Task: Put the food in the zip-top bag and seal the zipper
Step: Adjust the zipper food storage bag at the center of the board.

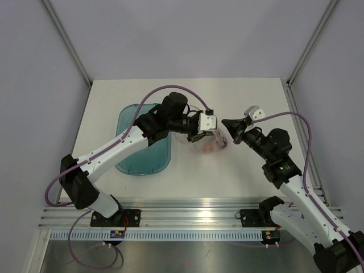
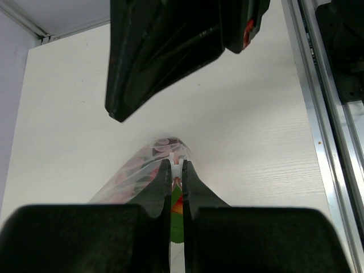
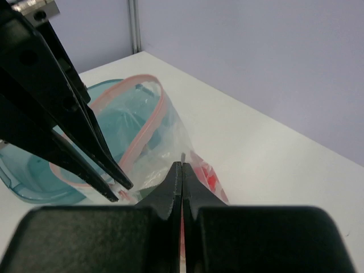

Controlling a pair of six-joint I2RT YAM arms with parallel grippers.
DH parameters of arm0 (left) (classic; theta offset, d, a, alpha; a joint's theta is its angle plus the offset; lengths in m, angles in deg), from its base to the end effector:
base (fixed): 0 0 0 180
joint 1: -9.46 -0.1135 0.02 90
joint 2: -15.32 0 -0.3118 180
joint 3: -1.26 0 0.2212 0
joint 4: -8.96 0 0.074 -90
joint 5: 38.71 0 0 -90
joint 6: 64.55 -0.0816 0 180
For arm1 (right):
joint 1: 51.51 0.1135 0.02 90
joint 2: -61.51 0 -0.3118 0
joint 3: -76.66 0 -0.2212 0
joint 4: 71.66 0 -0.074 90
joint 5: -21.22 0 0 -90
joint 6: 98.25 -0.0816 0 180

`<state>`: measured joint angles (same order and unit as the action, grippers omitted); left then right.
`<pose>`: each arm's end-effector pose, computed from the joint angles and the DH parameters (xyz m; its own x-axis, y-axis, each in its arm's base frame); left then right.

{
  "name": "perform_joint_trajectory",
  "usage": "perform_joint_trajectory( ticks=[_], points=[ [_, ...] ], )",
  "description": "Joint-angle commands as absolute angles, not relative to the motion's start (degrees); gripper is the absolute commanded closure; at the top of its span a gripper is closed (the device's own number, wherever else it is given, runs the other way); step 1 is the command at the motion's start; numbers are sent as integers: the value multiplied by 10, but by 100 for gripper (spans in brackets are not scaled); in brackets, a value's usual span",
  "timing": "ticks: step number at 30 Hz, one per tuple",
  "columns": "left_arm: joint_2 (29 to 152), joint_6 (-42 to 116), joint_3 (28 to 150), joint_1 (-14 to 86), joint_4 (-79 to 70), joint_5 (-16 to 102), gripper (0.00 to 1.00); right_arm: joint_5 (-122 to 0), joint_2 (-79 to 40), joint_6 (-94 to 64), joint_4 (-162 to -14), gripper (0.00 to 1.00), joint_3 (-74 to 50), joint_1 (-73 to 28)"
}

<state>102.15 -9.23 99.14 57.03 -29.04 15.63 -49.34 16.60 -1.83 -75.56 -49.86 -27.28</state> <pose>0.1976 -0.2867 0.4036 0.2893 0.3688 -0.8834 0.9555 -0.0550 0.2899 0.1424 0.0939 0.3789 0.1509 -0.0477 -0.9874 -0.6769 0.7230 -0.1384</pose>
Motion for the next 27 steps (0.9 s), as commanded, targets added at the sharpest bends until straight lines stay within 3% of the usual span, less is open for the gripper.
perform_joint_trajectory(
  ticks=[1,7,9,10,17,27],
  points=[
    [1031,-100,1004,571,-282,137,100,-534,184,-28,-696,100,-506,-273],
    [1032,-98,1012,569,-284,138,100,-484,183,13,-804,100,-474,-274],
    [1030,-98,1012,569,-286,142,100,-446,184,21,-869,86,-464,-273],
    [1029,-98,1012,567,-285,142,100,-437,187,26,-897,74,-459,-274],
    [1025,-96,1014,564,-277,142,100,-369,212,25,-970,57,-461,-273],
    [1027,-78,1024,564,-266,131,100,-342,115,23,-905,57,-425,-272]
  ],
)
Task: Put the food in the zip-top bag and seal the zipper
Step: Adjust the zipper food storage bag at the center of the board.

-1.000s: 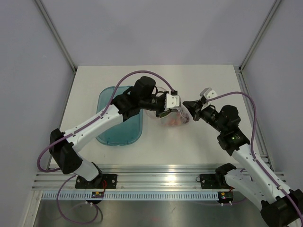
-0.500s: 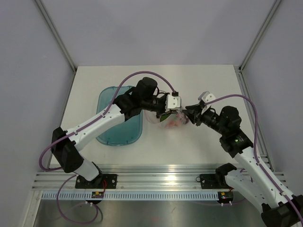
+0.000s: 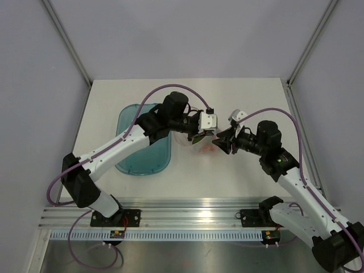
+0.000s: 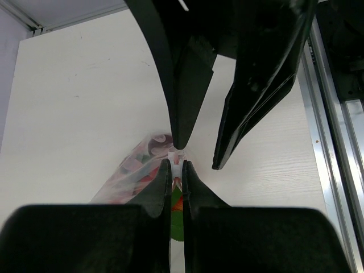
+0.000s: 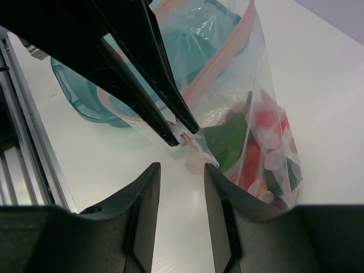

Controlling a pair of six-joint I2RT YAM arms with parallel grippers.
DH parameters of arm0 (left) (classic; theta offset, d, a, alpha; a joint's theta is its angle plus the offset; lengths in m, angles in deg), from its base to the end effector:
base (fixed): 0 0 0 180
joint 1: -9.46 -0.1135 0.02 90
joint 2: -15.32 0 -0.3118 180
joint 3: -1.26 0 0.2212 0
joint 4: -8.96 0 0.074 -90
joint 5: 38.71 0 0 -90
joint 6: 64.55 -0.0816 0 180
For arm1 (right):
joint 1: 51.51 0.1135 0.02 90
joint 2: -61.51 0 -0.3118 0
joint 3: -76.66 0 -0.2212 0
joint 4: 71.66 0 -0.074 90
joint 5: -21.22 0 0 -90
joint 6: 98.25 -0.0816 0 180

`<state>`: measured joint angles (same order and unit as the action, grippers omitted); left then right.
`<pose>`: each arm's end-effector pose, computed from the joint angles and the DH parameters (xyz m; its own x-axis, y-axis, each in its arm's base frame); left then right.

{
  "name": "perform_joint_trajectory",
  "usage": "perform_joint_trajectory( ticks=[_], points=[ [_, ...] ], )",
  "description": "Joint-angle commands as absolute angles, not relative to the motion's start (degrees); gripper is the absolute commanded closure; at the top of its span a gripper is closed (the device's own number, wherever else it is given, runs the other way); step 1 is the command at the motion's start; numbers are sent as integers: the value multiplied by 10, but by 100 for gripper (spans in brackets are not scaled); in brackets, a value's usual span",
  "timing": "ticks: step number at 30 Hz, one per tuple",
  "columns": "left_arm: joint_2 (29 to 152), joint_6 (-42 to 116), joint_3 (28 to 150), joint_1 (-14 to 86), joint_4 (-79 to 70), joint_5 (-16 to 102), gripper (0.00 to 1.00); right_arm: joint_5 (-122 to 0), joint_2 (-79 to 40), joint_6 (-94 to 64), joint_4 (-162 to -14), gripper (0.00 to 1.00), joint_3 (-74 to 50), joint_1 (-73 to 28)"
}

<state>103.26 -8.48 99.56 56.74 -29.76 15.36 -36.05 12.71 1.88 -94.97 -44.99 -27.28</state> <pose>0.2020 -0.2894 0.3983 0.2602 0.3844 -0.8857 0.9641 -0.0538 0.2599 0.1381 0.1105 0.3509 -0.0686 -0.1931 -0.9788 -0.8494 0.5258 -0.0442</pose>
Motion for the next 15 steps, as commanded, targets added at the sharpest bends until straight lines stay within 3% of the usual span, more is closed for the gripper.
perform_joint_trajectory(
  ticks=[1,9,12,15],
  points=[
    [1028,-78,1026,564,-269,131,100,-343,111,19,-894,57,-428,-272],
    [1033,-75,1031,564,-272,129,100,-335,88,2,-828,64,-437,-272],
    [1037,-72,1034,564,-272,126,100,-347,84,-4,-803,75,-437,-272],
    [1039,-70,1037,564,-272,124,100,-353,82,-3,-791,100,-436,-272]
  ],
)
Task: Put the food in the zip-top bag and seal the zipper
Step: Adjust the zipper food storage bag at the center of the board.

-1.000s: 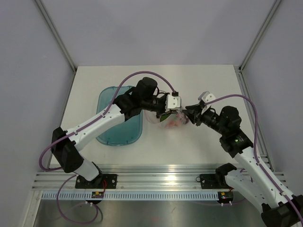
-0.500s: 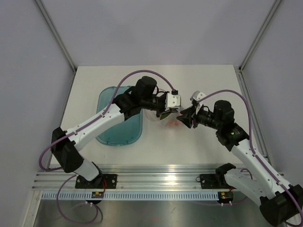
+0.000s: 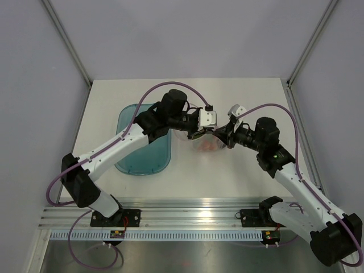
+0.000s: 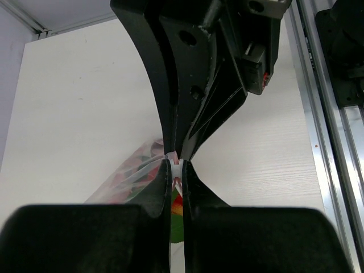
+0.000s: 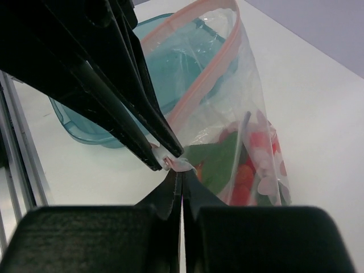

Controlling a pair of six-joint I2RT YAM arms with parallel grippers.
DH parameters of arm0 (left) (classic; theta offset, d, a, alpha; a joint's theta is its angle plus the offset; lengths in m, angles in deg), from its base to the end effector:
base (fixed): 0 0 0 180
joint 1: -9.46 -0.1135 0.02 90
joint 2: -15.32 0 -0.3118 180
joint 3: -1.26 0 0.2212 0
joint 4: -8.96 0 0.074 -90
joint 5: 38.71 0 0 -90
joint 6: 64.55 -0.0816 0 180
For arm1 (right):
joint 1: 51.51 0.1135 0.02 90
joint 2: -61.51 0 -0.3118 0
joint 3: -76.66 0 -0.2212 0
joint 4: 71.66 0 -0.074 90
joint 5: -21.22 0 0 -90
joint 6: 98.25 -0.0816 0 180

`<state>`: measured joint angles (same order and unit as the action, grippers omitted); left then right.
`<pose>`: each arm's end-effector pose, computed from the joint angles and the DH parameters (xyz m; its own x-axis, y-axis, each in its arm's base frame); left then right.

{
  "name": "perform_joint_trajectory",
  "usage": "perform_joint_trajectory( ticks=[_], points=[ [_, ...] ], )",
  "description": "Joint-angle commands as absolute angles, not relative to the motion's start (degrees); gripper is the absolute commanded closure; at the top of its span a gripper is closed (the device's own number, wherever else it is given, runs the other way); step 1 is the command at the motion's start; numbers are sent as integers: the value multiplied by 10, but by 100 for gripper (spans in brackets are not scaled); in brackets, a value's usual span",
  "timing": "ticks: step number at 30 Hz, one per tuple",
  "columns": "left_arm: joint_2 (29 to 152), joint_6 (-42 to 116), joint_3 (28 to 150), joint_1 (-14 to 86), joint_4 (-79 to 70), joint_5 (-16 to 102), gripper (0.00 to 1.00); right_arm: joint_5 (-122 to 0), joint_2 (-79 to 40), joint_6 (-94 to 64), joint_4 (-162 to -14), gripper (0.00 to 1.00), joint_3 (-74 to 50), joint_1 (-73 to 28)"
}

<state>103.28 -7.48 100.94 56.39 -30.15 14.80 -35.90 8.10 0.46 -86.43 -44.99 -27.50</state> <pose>0.2032 -0.2884 0.4058 0.2516 0.3708 -0.8940 0.9664 -0.0456 0.2530 0.1601 0.1198 0.3586 -0.0284 -0.1519 -0.9880 -0.8444 0.5326 -0.0576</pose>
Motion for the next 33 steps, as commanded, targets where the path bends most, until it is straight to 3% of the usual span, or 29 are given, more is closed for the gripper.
perform_joint_trajectory(
  ticks=[1,14,21,23,26,33],
  points=[
    [1040,-71,1040,564,-274,125,100,-360,82,0,-796,100,-430,-272],
    [1051,-88,1037,556,-308,138,100,-459,160,-26,-724,100,-494,-273],
    [1048,-87,1039,547,-308,131,100,-413,151,-8,-772,100,-473,-273],
    [1045,-87,1041,546,-309,130,100,-390,137,14,-832,92,-458,-273],
    [1038,-86,1038,544,-302,128,100,-383,133,20,-890,62,-442,-273],
    [1023,-67,1036,535,-274,113,100,-354,141,14,-880,55,-459,-273]
  ],
)
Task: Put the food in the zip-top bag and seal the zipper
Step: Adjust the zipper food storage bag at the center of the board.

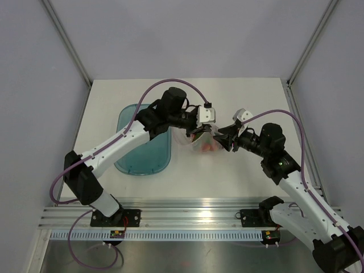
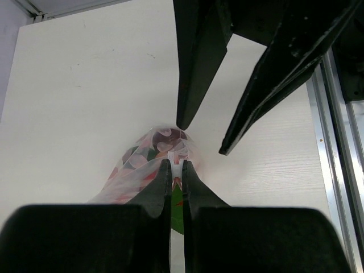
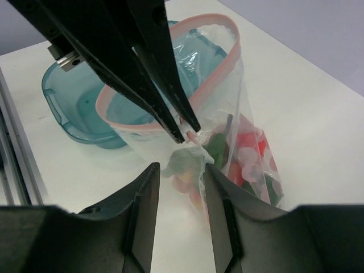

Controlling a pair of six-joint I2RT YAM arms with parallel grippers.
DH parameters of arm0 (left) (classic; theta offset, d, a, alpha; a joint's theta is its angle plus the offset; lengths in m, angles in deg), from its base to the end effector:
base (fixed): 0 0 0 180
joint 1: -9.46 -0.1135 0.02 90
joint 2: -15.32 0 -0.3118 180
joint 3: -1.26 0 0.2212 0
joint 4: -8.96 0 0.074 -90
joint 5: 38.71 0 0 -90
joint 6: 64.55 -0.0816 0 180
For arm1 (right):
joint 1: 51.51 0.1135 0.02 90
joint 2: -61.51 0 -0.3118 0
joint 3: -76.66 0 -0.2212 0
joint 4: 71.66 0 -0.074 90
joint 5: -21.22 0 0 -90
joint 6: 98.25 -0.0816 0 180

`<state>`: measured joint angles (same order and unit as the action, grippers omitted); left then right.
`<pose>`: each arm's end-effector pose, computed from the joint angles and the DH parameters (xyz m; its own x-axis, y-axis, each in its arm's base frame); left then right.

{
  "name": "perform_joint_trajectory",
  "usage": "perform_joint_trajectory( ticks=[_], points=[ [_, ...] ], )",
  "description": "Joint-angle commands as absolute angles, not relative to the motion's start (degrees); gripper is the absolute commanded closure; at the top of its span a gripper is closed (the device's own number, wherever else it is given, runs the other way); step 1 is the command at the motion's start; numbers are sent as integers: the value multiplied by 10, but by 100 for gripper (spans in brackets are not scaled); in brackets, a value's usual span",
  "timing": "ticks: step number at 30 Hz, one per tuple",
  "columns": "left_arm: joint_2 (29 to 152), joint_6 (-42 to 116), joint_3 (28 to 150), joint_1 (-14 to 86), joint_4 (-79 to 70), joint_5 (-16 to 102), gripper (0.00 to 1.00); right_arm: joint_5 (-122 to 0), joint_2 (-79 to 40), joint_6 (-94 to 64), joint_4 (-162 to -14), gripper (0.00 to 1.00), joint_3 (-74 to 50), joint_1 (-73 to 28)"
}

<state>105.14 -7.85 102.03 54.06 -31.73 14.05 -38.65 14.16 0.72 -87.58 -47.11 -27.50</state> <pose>0.2194 -0.2857 0.3984 0.2171 0.3998 -0.8905 0.9738 -0.0258 0.2258 0.1393 0.1069 0.3593 0.0152 -0.1408 -0.9899 -0.8146 0.5724 -0.0940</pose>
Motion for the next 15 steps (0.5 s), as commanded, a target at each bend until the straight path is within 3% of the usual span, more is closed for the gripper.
perform_joint_trajectory(
  ticks=[1,9,15],
  points=[
    [1022,-65,1036,535,-271,110,100,-350,134,17,-885,55,-452,-272],
    [1013,-45,1043,535,-243,89,100,-335,63,25,-849,53,-417,-273],
    [1017,-36,1053,535,-232,80,100,-318,15,9,-809,59,-394,-272]
  ],
)
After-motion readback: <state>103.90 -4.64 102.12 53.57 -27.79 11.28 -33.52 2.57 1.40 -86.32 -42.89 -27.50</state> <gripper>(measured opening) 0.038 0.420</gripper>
